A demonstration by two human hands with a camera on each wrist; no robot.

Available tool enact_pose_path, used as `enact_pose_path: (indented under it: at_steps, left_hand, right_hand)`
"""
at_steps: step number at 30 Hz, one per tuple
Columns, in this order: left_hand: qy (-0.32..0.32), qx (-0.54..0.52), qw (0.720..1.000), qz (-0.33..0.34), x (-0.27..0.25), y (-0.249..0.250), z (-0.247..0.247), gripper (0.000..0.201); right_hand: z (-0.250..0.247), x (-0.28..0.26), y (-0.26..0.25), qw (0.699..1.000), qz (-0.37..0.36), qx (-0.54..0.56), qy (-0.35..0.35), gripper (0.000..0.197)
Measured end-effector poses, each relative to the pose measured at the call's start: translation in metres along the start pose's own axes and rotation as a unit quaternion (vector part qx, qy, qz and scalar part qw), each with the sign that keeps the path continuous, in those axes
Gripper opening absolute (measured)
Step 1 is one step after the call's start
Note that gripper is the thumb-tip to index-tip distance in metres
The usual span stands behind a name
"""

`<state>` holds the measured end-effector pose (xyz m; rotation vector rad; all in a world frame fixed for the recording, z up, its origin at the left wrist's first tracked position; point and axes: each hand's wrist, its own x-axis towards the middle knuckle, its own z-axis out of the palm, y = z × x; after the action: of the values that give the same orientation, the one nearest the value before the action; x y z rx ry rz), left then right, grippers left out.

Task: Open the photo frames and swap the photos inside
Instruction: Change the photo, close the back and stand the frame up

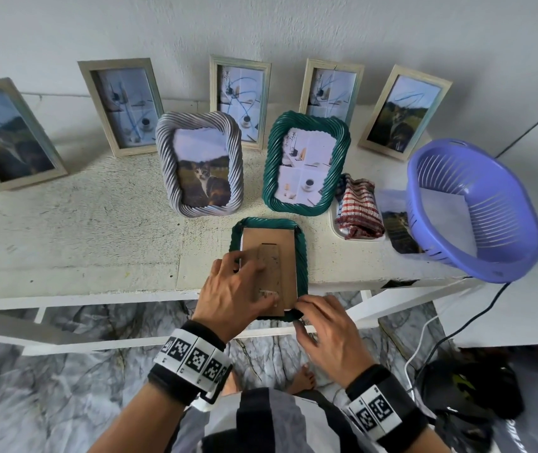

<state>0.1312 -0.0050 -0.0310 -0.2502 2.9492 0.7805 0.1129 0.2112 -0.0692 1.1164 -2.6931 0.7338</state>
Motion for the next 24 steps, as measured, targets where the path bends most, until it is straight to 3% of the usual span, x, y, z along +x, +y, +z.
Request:
enact_pose_path:
  at_steps: [15, 19, 24]
  left_hand:
    - [0.007, 0.014, 1.0, -0.013, 0.0, 0.006, 0.005, 0.065]
    - [0.0, 0.013, 1.0, -0.017, 0.0, 0.006, 0.005, 0.075]
    - [-0.002, 0.005, 1.0, -0.028, 0.0, 0.009, 0.007, 0.087]
  right_hand:
    - [-0.013, 0.006, 0.006, 0.997, -0.043, -0.013, -0.057, 0.029]
    - [-0.017, 0.007, 0.006, 0.996, 0.016, 0.032, -0.079, 0.027]
    - [-0.021, 0.01, 0.002, 0.993, 0.101, 0.058, -0.024, 0.018]
